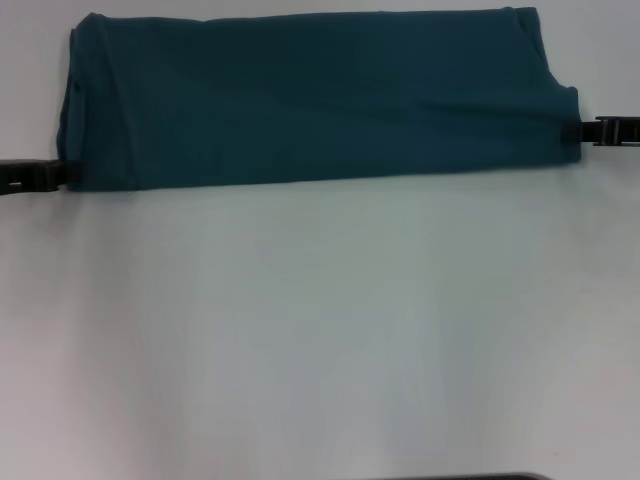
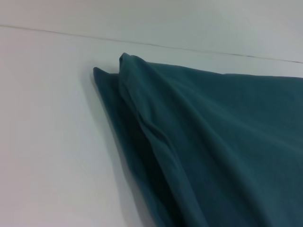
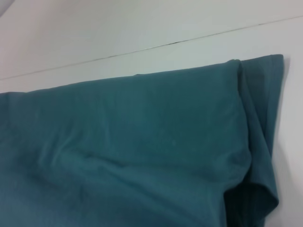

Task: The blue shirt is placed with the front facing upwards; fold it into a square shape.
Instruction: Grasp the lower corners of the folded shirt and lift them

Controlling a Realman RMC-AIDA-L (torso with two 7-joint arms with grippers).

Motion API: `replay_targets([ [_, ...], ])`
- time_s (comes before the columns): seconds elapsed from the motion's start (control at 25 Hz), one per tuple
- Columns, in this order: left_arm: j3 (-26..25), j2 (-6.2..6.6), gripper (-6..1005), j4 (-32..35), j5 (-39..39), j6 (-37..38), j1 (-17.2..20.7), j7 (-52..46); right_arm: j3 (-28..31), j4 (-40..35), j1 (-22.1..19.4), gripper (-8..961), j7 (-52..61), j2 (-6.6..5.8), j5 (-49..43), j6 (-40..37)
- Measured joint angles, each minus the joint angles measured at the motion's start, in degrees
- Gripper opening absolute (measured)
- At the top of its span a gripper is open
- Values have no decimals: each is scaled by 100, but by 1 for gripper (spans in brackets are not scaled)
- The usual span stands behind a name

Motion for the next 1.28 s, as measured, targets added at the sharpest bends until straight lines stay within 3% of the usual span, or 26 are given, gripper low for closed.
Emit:
replay_targets([
  [0.36,7,12,24,-1,5,-4,-21,-5,0,-1,0,7,0,0,1,-12],
  [0.6,-7,56,2,-5,5,49,-21,-32,0,0,-26,6,0,-2,1,0],
  [0.64,-26,132,2,-15,5,128,-8,-81,0,1,-40,6,0,-6,1,22],
  [0.96,-13,306,2,-19,5,493,28,-109,38,22,-234,6,0,-48,0,313],
  [1.28,-31,428,1,-117,4,959,97,-67,600,291,-441,6,-136,-67,2,989],
])
